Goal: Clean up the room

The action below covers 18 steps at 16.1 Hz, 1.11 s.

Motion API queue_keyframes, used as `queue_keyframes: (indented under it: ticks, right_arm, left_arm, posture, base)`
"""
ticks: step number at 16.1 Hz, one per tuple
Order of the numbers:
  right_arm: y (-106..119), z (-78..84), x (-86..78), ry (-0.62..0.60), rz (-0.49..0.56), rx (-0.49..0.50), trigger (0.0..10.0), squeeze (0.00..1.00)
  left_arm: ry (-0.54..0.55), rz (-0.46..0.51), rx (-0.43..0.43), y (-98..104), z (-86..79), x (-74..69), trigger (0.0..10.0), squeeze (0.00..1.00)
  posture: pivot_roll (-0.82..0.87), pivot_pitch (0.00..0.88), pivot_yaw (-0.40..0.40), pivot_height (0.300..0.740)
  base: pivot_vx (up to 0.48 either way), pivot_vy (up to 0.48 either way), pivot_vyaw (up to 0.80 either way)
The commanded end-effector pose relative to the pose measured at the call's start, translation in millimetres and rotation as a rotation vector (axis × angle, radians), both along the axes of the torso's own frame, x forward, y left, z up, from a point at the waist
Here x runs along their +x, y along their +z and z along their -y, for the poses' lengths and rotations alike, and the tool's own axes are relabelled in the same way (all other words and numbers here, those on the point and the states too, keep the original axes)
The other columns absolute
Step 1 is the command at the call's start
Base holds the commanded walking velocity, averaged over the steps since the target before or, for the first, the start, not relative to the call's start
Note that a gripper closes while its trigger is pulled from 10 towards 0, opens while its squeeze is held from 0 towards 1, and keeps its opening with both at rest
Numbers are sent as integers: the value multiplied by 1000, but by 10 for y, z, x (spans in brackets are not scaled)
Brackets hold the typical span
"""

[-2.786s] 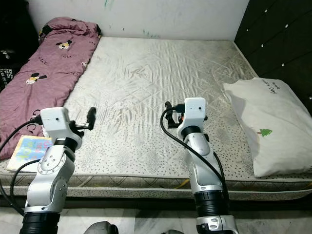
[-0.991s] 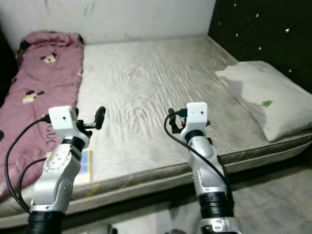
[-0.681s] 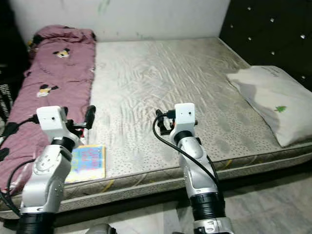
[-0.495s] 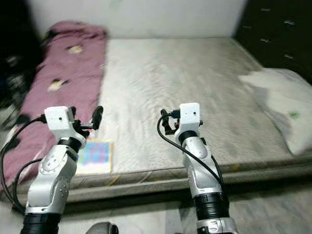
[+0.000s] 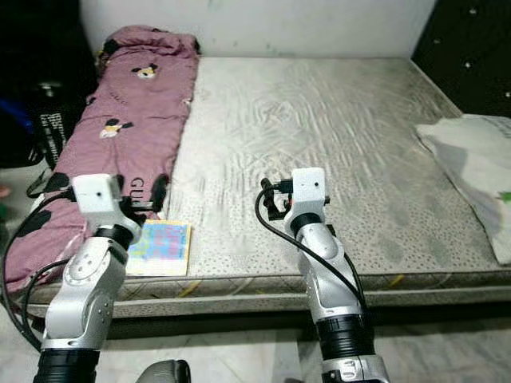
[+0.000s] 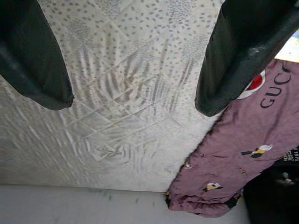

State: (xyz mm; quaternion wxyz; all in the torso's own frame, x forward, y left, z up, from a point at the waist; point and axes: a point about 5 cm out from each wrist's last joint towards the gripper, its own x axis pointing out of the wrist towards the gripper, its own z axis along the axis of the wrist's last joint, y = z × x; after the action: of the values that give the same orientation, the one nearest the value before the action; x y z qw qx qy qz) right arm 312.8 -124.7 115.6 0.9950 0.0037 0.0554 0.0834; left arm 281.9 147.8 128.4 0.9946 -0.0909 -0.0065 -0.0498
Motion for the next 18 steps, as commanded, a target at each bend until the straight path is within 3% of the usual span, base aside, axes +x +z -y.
queue_keyframes:
  ticks: [1,11,18]
  right_arm:
    - [41,8,1,0,15,-2,10000,0]
    - [46,20,14,-5,18,-2,10000,0]
    - [42,21,19,-7,17,-2,10000,0]
  left_arm:
    - [6,18,4,39,-24,3,10000,0]
    - [-4,9,7,29,-22,-1,10000,0]
    - [30,5,29,17,-48,4,10000,0]
  posture:
    - [5,0,-11,740]
    - [6,0,-12,740]
    - [7,0,-12,740]
  base:
    - [304,0,0]
    - [333,0,0]
    - [0,0,0]
